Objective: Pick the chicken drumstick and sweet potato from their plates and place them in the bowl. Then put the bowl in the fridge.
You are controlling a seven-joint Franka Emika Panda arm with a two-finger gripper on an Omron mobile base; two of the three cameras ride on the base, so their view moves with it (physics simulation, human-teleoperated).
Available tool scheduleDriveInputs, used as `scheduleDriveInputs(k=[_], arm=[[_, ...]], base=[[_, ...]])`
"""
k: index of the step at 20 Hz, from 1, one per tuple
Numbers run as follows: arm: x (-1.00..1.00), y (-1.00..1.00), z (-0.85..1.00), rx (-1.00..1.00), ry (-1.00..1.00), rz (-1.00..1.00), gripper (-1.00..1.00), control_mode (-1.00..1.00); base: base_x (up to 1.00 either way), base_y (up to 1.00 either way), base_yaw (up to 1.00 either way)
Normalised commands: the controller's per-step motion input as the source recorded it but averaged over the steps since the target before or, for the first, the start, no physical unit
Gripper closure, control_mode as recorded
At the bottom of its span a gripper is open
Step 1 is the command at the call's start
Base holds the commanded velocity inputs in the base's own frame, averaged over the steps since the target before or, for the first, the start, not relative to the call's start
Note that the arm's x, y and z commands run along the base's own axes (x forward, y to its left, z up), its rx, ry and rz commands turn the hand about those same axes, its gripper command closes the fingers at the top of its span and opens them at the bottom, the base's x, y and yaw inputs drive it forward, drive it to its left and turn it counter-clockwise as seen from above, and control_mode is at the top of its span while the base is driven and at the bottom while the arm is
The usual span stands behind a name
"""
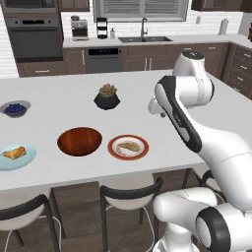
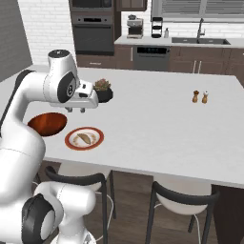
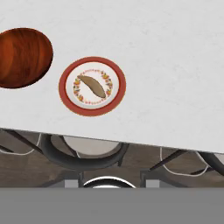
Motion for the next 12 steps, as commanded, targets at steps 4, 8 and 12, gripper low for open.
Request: scheduleDriveInputs(k=[4, 8, 12], arm=[[0.0, 0.0, 0.0, 0.0, 0.0, 0.0, -1.0, -1.0], [0.0, 0.0, 0.0, 0.0, 0.0, 0.0, -1.0, -1.0], [0.0, 0.05, -0.06, 0.0, 0.0, 0.0, -1.0, -1.0]], base=[[0.0, 0.0, 0.0], [0.0, 0.0, 0.0], [0.0, 0.0, 0.0]])
